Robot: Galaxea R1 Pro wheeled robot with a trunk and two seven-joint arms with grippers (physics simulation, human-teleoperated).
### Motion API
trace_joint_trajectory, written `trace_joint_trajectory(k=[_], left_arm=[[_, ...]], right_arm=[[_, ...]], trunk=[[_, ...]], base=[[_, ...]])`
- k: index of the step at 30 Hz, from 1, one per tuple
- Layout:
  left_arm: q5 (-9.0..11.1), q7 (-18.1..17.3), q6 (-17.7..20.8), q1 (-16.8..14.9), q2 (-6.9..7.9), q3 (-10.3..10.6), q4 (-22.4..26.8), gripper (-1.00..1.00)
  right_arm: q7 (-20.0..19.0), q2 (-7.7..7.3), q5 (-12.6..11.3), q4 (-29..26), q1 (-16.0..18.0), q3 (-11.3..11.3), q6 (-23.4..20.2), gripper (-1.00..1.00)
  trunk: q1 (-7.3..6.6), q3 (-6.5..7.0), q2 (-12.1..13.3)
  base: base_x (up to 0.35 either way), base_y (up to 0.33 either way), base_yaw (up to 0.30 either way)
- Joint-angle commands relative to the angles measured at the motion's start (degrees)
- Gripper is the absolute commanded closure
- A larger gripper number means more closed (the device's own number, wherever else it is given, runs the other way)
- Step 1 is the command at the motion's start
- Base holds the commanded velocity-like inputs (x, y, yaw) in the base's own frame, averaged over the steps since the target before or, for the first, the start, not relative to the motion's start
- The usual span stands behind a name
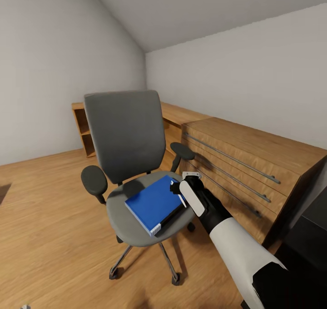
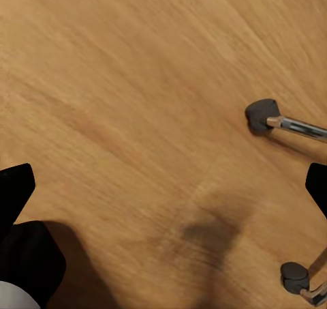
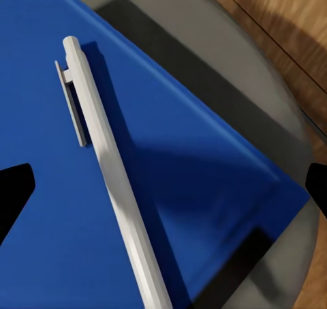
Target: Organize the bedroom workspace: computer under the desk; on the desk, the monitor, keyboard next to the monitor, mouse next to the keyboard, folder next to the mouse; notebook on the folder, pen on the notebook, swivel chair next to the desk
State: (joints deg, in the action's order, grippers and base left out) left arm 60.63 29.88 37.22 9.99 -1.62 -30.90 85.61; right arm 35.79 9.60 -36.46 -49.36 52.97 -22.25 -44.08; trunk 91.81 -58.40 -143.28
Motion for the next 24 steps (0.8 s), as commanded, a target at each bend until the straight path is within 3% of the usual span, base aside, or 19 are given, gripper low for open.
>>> trace_joint_trajectory(k=[1,10,16,24], left_arm=[[0.6,0.5,0.1,0.0,-0.02,-0.1,0.1,-1.00],[1.2,0.3,0.0,0.0,-0.05,-0.7,-0.6,-1.00],[1.2,0.4,-0.1,0.0,-0.21,-0.8,-0.8,-1.00],[1.3,0.4,-0.1,0.0,-0.22,-0.8,-0.9,-1.00]], right_arm=[[0.6,-0.02,-0.6,0.0,0.0,-0.2,0.0,-1.00],[0.6,-0.01,-0.6,0.0,0.0,-0.2,0.0,-1.00],[0.6,0.03,-0.6,0.0,0.0,-0.2,0.0,-1.00],[0.6,0.06,-0.6,0.0,0.0,-0.2,-0.1,-1.00]], trunk=[[-0.01,-0.05,0.0],[-0.01,-0.05,0.0],[0.15,-1.38,-0.1],[0.15,-1.38,-0.1]], base=[[0.000,0.000,0.000],[0.000,0.000,0.000],[0.000,0.000,0.000],[0.000,0.000,0.000]])
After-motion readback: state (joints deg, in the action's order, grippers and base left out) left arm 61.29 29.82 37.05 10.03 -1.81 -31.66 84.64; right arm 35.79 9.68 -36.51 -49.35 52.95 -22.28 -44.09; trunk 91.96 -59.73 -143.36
